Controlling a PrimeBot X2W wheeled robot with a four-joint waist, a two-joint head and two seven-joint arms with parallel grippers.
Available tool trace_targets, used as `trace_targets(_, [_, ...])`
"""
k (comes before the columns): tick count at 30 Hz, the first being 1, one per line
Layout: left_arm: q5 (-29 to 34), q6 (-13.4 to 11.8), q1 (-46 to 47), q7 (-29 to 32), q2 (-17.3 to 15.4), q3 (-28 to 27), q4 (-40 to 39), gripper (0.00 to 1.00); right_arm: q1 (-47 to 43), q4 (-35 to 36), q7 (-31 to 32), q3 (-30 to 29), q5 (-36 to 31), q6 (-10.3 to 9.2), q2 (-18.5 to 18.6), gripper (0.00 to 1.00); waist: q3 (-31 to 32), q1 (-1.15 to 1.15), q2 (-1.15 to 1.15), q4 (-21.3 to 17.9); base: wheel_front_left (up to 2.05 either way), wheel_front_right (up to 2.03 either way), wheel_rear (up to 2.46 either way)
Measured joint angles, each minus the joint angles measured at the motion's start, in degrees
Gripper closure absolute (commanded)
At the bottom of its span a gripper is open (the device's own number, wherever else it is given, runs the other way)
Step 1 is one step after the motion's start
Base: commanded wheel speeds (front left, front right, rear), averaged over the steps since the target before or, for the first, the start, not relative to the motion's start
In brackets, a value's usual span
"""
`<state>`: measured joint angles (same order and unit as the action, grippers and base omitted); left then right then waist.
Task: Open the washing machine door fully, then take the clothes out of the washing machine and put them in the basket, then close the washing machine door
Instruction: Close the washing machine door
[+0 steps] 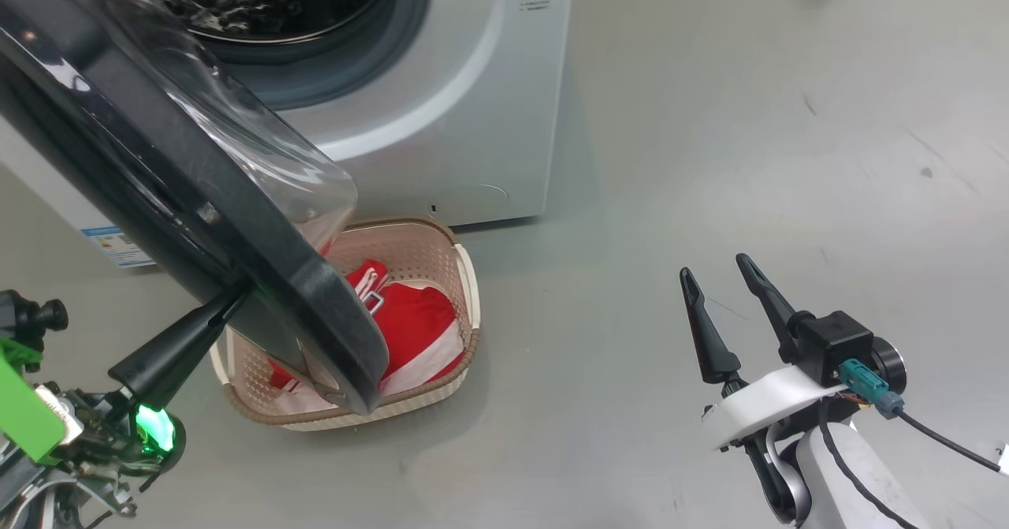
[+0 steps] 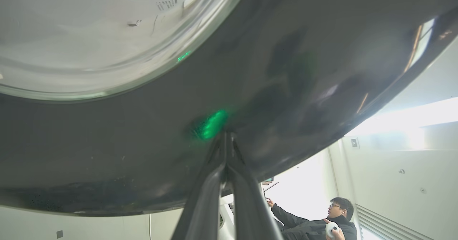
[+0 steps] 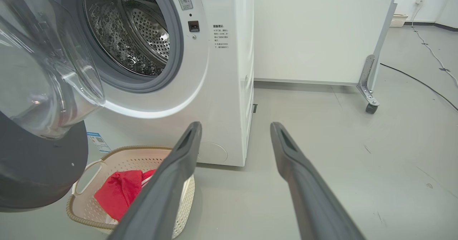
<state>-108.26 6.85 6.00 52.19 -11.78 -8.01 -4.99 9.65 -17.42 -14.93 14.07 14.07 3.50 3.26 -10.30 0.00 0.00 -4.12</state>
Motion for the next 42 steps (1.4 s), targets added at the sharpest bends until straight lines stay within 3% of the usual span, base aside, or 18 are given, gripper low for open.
trace_targets(13, [0.01,-2.91,6.91,0.02,-0.14,2.35,0.55,1.0,1.95,1.59,0.0,0.42,0.37,0.47,-0.04,0.0,-3.96,0.0,0.0,-5.34,0.0,0.0,0.0])
trace_targets(29, [1.83,-10.32,21.89,-1.99,-2.1,2.45,4.09,1.0,4.78,3.81,0.0,2.14,2.24,0.48,-0.19,0.0,-11.75,0.0,0.0,-10.79,0.0,0.0,0.0])
trace_targets(42, [3.48,-12.14,33.21,-5.16,-3.45,2.13,9.45,1.0,7.44,4.7,0.0,3.94,4.09,0.38,-0.34,0.0,-16.67,0.01,0.0,-15.04,0.0,0.0,0.0])
